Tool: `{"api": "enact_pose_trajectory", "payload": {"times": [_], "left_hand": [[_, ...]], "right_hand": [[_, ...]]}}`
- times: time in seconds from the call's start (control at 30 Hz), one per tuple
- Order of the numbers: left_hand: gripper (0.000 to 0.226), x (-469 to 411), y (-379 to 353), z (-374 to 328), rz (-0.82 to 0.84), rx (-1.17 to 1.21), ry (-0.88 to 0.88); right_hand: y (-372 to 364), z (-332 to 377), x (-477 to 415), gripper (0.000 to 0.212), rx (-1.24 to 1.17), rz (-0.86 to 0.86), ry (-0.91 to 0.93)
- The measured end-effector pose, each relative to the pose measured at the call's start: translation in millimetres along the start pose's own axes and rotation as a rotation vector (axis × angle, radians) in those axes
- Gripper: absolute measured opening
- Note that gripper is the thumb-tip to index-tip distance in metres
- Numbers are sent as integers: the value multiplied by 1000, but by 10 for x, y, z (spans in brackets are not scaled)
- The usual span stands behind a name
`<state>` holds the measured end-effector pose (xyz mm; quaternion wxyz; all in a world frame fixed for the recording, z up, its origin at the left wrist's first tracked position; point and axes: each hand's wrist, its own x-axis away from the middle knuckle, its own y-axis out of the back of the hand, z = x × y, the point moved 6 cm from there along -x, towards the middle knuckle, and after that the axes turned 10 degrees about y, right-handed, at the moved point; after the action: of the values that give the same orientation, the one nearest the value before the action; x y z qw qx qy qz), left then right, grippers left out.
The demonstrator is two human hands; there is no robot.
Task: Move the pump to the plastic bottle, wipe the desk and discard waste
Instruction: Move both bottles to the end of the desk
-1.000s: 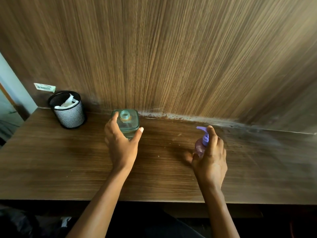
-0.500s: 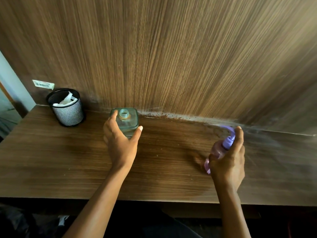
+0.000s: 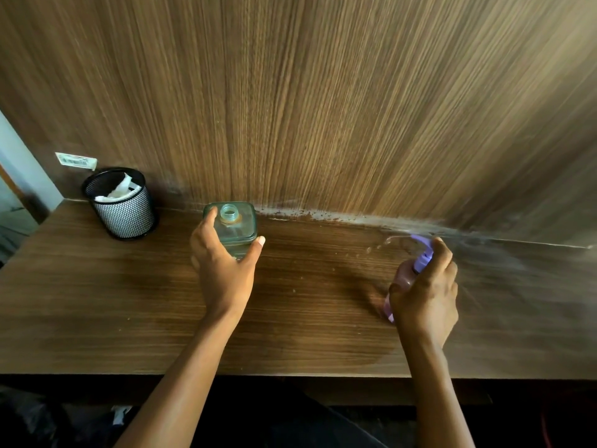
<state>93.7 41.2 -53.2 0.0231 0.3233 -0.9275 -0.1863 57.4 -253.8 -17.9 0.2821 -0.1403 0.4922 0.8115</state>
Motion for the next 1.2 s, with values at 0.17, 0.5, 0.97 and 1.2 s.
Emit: {"api": "enact_pose_trajectory", "payload": {"times": [0.17,0.5,0.97,1.2], "left_hand": [[83,7,-1,-4,6,-11,-3],[82,7,33,-10,29,-31,-37],[82,-25,30,28,46,-20,-101],[88,0,21,32,27,-27,-105]], "right_hand": [[1,-26,32,81,-63,67,-29],[-50,352,386,95,-63,205,233],[-20,251,411,101,-79,123,134],[73,7,278,100,-236,59,-88]]}}
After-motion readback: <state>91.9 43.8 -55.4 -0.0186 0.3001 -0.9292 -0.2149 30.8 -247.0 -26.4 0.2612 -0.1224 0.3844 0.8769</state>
